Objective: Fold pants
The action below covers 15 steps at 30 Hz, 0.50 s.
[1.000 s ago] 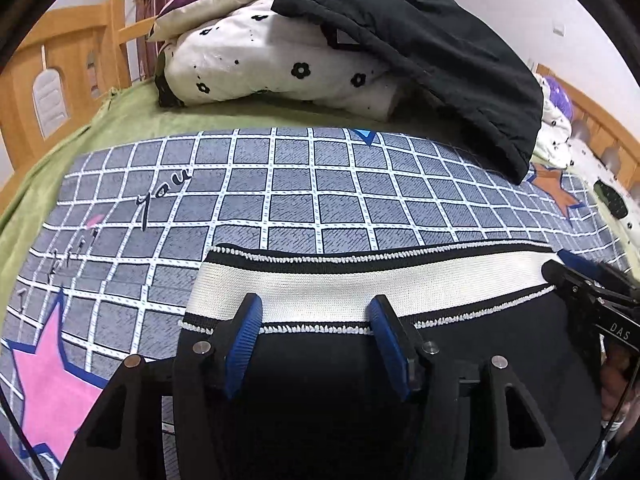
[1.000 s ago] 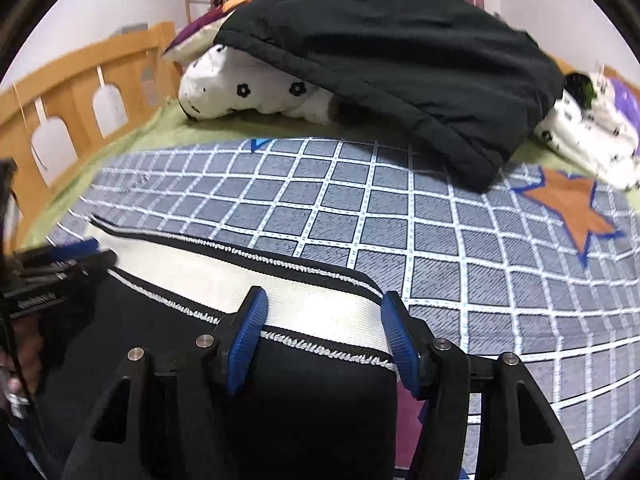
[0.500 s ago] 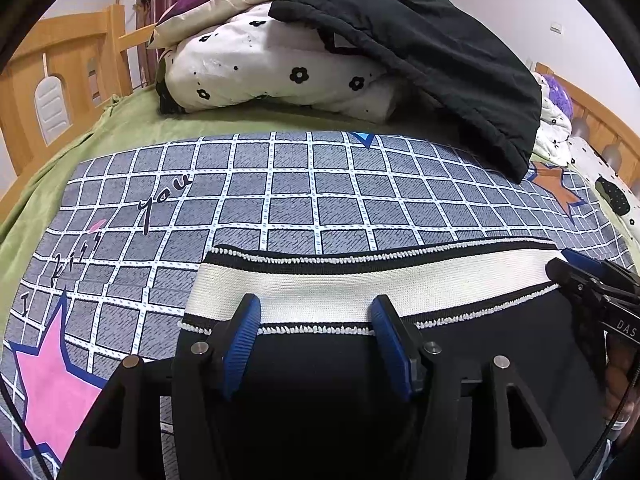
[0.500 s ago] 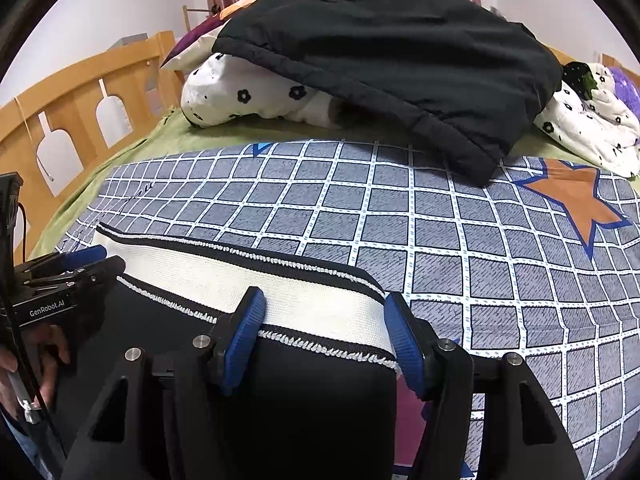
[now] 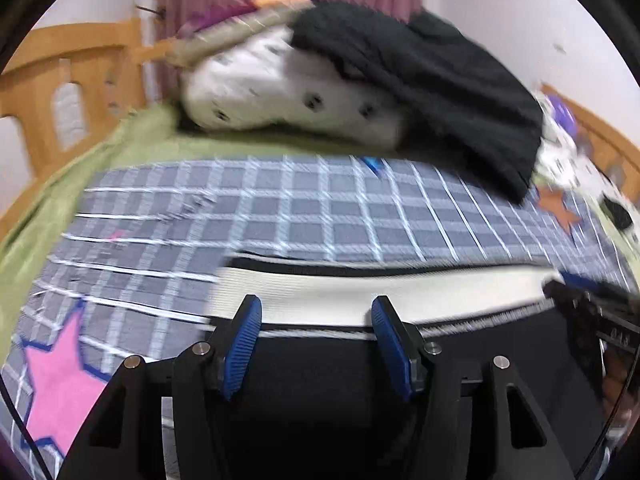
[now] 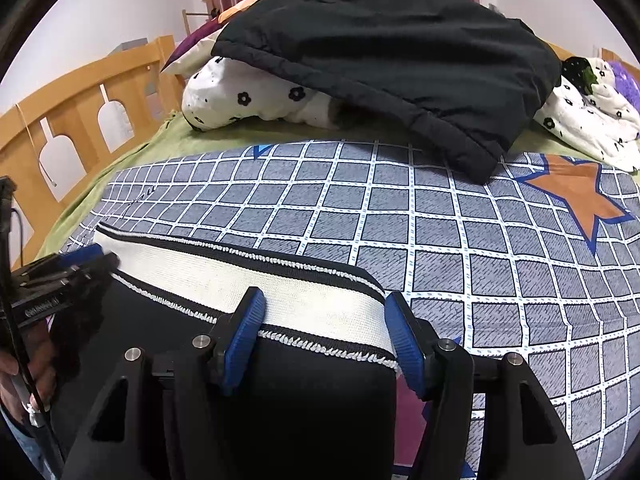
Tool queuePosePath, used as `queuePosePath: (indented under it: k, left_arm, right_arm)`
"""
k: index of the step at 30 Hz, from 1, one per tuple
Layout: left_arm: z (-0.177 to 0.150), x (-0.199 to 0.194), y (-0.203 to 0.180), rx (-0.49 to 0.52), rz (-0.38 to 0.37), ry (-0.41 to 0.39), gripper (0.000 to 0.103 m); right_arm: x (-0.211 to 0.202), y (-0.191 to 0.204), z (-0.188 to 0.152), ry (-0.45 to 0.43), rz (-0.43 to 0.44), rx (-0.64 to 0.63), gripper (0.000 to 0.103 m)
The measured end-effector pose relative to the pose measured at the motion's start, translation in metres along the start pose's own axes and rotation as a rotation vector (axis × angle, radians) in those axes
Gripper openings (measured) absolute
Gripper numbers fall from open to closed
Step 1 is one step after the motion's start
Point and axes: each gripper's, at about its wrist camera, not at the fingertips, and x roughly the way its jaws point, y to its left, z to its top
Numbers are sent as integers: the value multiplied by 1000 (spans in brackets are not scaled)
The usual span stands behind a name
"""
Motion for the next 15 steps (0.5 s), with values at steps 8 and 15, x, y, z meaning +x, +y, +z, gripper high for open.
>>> queuePosePath:
  k: [8, 15]
  left_arm:
    - [0, 20, 22, -86, 19, 93, 59]
    - [1, 17, 19, -18, -5, 147, 63]
  right_arm:
    - [1, -6, -2, 11, 29, 40, 64]
    - [-6, -2, 1, 39, 1, 37, 64]
